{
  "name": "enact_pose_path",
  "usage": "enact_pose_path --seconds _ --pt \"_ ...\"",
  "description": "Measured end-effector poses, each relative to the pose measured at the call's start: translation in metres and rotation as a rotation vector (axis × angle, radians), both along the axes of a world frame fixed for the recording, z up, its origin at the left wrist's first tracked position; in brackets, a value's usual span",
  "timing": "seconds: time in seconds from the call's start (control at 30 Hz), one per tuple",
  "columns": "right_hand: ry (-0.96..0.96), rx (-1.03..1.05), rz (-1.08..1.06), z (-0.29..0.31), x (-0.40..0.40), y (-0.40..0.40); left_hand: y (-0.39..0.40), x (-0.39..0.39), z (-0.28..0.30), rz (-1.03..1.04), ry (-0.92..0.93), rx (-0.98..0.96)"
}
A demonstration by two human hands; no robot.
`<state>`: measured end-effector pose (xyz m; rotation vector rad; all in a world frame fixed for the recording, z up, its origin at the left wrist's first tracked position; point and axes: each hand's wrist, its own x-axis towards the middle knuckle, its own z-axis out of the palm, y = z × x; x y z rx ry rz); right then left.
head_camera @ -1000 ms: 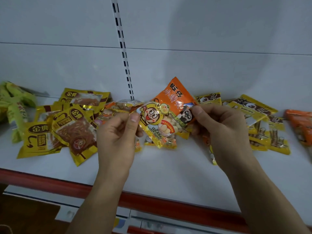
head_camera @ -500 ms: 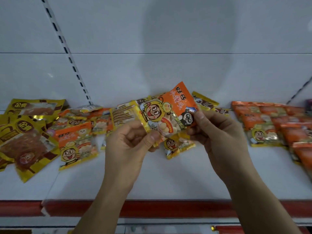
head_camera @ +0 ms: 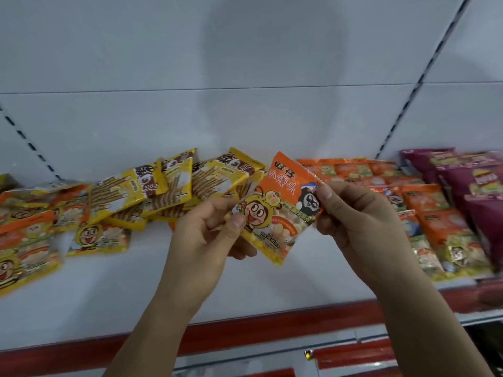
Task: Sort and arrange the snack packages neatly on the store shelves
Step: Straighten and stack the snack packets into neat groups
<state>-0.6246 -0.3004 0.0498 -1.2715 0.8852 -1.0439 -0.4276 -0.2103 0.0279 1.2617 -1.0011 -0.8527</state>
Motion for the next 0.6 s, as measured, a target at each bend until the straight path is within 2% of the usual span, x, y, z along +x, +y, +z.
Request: enact_pose_path --seconds 0.13,0.37,0.47,0.6 --pt "0.192 -0.147 -0.097 0.003 -0.03 -0.016 -0.008 -0.024 -0.01 0.006 -0.103 0.063" --pt "0.923 -0.537 -0.037 0.013 -0.067 -0.089 -0.035 -0.07 -0.025 0.021 -0.373 0.239" --pt "1.018 -0.615 0.043 0.014 -0.067 -0.11 -0.045 -0.086 -0.029 0.032 -0.479 0.289" --pt "1.088 -0.688 0.189 0.013 -0.068 -0.132 -0.053 -0.1 -0.034 0.108 -0.721 0.307"
